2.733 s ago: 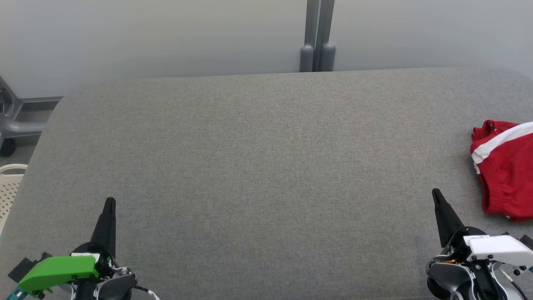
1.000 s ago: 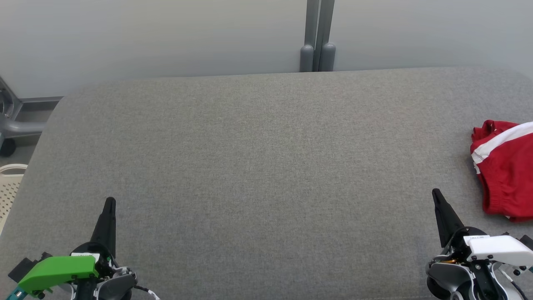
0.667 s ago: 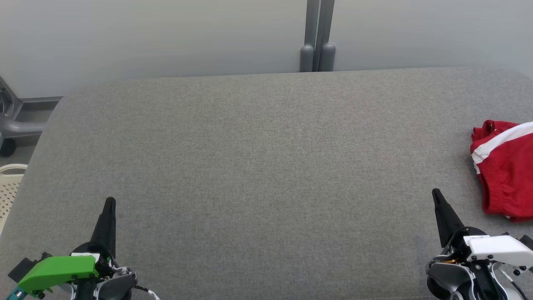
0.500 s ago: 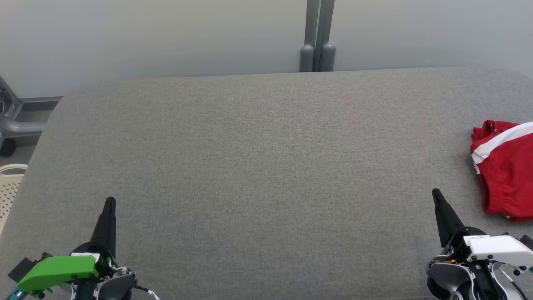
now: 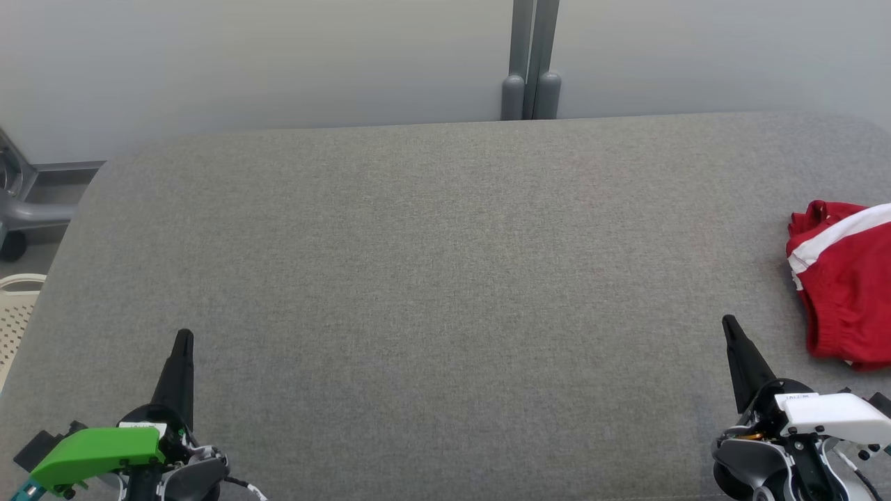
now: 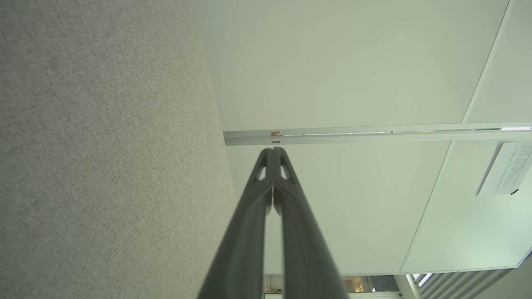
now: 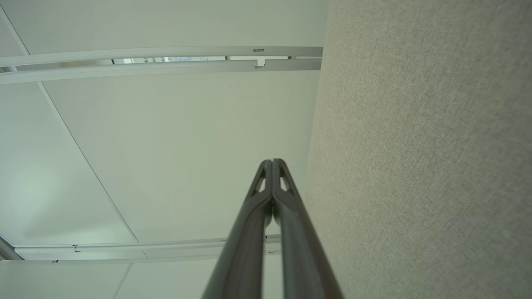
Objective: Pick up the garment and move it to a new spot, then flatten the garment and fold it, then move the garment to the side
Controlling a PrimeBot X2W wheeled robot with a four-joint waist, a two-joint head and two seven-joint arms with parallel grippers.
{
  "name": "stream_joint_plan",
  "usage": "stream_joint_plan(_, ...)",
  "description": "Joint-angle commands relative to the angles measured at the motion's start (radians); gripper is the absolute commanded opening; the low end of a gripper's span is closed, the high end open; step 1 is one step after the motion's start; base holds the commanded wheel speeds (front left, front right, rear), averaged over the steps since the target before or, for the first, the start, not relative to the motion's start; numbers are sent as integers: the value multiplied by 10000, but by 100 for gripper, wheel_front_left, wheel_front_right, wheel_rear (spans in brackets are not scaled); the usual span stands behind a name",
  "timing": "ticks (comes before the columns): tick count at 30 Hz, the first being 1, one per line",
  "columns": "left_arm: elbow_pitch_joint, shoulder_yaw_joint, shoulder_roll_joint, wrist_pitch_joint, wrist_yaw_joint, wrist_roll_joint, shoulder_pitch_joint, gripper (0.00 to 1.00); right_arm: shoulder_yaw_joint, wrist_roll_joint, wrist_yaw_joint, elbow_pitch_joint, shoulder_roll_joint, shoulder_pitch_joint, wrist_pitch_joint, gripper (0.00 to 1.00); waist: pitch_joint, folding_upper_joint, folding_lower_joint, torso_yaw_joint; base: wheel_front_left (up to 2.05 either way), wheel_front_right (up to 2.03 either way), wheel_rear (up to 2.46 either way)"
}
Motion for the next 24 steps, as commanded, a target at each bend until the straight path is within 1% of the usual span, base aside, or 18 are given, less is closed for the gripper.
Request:
stream_joint_plan(1, -19, 21, 4, 17, -58, -6, -101, 0, -27, 62, 4, -43, -42, 78, 40, 0, 0, 0, 0, 0, 0, 0, 0)
stream_joint_plan(24, -20, 20, 4, 16, -58, -6, -101, 0, -27, 60, 4, -43, -42, 77, 39, 0, 0, 0, 0, 0, 0, 0, 0)
